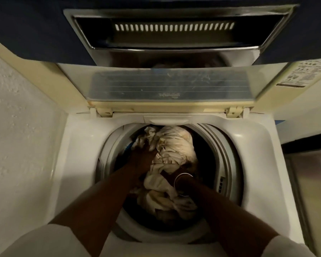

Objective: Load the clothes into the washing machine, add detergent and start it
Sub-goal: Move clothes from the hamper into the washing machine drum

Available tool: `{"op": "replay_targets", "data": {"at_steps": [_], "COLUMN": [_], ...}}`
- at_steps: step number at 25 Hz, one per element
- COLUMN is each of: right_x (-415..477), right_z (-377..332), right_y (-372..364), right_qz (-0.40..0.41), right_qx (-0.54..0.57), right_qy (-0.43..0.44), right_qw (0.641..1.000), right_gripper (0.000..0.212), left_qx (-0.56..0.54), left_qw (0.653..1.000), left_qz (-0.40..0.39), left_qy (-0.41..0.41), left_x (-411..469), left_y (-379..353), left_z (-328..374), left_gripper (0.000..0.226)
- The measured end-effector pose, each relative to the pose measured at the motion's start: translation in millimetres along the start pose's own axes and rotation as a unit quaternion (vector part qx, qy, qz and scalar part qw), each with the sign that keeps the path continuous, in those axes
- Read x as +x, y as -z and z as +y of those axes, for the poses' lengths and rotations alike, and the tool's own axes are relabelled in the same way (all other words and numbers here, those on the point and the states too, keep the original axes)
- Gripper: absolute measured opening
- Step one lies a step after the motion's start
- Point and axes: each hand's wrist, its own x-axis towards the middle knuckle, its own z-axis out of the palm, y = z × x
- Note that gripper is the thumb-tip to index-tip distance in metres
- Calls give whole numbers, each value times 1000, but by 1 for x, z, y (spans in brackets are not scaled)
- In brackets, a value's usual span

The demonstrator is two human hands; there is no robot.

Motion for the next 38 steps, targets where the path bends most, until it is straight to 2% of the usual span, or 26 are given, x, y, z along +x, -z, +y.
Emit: {"op": "replay_targets", "data": {"at_steps": [1,2,3,4,6,8,10,11,12,13,15,17,19,20,22,23,24,25,27,28,30,31,33,35,37,38], "right_x": [-61,-97,-114,-126,-149,-167,-181,-183,-180,-172,-153,-127,-104,-92,-69,-60,-52,-47,-38,-31,-38,-52,-89,-127,-161,-174], "right_z": [-19,-22,-23,-22,-18,-20,-31,-40,-46,-51,-55,-47,-26,-15,4,11,15,16,16,17,21,18,13,6,-3,-7], "right_y": [18,26,33,42,65,86,108,120,121,120,110,97,80,71,53,44,35,28,19,16,12,17,31,51,75,84], "right_qz": [-15,-37,-66,-103,-121,-97,20,77,104,108,62,17,13,16,10,13,17,11,37,49,44,70,57,6,-14,9], "right_qx": [-68,-76,-94,-106,-197,-315,-378,-390,-396,-422,-487,-463,-392,-350,-271,-281,-284,-281,-256,-254,-278,-296,-359,-370,-351,-339], "right_qy": [27,56,81,99,105,140,206,236,262,283,286,242,187,159,121,111,107,100,91,94,108,113,128,125,144,167], "right_qw": [997,995,990,984,967,934,902,887,874,854,823,853,901,923,955,953,953,954,962,962,954,946,923,920,925,926], "right_gripper": [122,93,74,68,88,98,92,96,108,122,145,154,150,139,92,75,75,84,119,121,88,82,81,90,88,83], "left_qx": [7,26,24,16,-12,11,-6,-41,-72,-92,-81,-88,-88,-83,-78,-77,-74,-89,-122,-107,-49,-44,-70,-124,-236,-299], "left_qw": [1000,998,998,998,999,996,989,988,987,991,995,987,981,982,986,988,989,988,985,987,989,985,974,974,966,952], "left_qz": [17,34,40,35,22,82,142,144,136,95,-26,-110,-141,-137,-125,-119,-113,-98,-66,-75,-132,-164,-213,-188,-110,-65], "left_qy": [-22,-42,-49,-48,-46,-14,36,43,39,35,42,75,97,97,73,63,64,80,107,96,50,43,33,3,-4,0], "left_x": [-8,-16,-27,-37,-58,-80,-100,-110,-117,-122,-122,-109,-99,-91,-77,-68,-58,-52,-37,-34,-37,-42,-57,-75,-96,-106], "left_y": [3,9,19,26,45,62,79,80,71,60,34,0,-19,-29,-44,-52,-62,-68,-80,-83,-79,-70,-44,-13,15,27], "left_z": [2,3,6,7,5,15,34,46,56,67,77,76,70,66,66,69,70,72,69,64,56,50,44,41,40,41], "left_gripper": [68,67,69,73,82,76,61,56,66,93,145,162,162,158,145,137,127,117,106,113,143,153,155,138,98,76]}}
